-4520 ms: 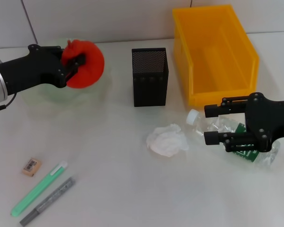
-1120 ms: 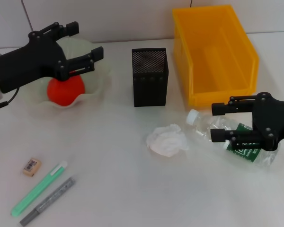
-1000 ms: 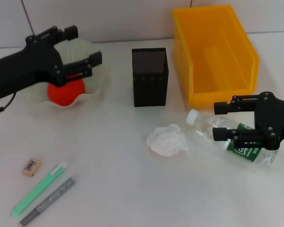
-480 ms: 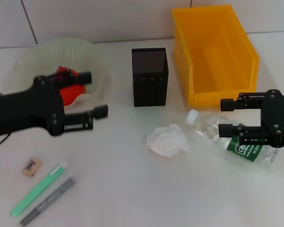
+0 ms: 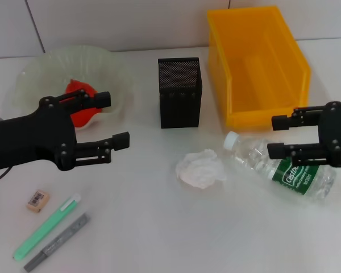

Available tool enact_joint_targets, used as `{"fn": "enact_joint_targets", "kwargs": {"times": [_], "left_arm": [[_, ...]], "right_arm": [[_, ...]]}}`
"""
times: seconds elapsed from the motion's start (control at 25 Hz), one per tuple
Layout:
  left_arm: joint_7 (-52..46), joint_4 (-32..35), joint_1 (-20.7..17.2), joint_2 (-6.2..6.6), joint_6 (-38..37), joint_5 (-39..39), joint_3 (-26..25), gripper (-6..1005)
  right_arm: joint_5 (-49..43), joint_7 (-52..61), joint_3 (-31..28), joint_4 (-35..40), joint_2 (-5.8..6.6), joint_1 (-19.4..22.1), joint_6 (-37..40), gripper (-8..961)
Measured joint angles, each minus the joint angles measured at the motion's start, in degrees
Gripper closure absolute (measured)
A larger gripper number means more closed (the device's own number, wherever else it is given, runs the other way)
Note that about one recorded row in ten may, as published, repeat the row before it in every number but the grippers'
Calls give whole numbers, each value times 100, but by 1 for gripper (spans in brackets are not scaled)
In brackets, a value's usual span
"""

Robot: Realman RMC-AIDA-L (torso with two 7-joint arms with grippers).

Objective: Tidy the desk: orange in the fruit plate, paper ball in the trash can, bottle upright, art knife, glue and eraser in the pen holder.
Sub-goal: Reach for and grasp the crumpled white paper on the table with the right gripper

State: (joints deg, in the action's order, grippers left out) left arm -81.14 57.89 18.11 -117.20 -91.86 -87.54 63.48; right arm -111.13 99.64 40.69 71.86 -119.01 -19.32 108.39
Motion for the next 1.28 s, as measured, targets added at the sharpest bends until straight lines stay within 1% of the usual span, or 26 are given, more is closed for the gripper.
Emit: {"fn": "enact_joint_targets", "kwargs": {"times": [0.04, 0.12, 0.2, 0.24, 0.28, 0.4, 0.44, 0.48, 0.52, 0.56, 0.64, 0.68, 0.8, 0.84, 0.88, 1.0, 1.04, 1.28], "left_arm": [[0, -3, 4, -4, 5, -7, 3, 138], [2, -26, 14, -23, 23, -35, 14, 138], [3, -28, 18, -54, 30, -114, 3, 138], [3, -29, 21, -71, 35, -167, -8, 138], [2, -29, 26, -86, 39, -216, -15, 138], [0, -38, 32, -90, 46, -240, -5, 138], [0, -40, 34, -91, 46, -244, -4, 138], [0, -40, 34, -91, 46, -244, -4, 138], [0, -41, 34, -92, 46, -243, -7, 138], [0, -41, 34, -92, 46, -244, -12, 138], [0, -41, 38, -93, 45, -244, -15, 138], [0, -41, 38, -93, 45, -244, -15, 138], [0, -41, 55, -93, 45, -244, -15, 138], [0, -41, 60, -93, 45, -244, -14, 138], [0, -41, 65, -93, 45, -244, -13, 138], [1, -46, 69, -92, 45, -244, -12, 138], [1, -50, 70, -92, 45, -244, -8, 138], [1, -59, 70, -92, 45, -243, -3, 138]], "right_arm": [[-114, 241, 12, 187, -1, -52, 9, 309], [-208, 344, 14, 233, -1, -97, 5, 309], [-460, 513, 17, 276, 0, -216, -28, 309], [-729, 729, 20, 300, 3, -357, -53, 310], [-729, 729, 20, 300, 3, -357, -53, 310], [-1167, 1202, 32, 385, 4, -624, -40, 310], [-1384, 1460, 111, 525, -2, -756, -7, 310], [-1384, 1460, 111, 525, -2, -756, -7, 310], [-1537, 1719, 269, 721, -6, -843, -10, 310], [-1537, 1719, 269, 721, -6, -843, -10, 310], [-1773, 2109, 437, 960, 7, -1011, -46, 310], [-1773, 2109, 437, 960, 7, -1011, -46, 310], [-2098, 2513, 592, 1087, 67, -1299, 46, 310], [-2334, 2762, 781, 1124, 108, -1489, 122, 310], [-2334, 2762, 781, 1124, 108, -1489, 122, 310], [-2703, 3044, 1128, 1129, 137, -1740, 168, 310], [-2933, 3136, 1377, 1110, 124, -1898, 174, 310], [-3207, 3214, 1709, 1021, 68, -2103, 94, 310]]}}
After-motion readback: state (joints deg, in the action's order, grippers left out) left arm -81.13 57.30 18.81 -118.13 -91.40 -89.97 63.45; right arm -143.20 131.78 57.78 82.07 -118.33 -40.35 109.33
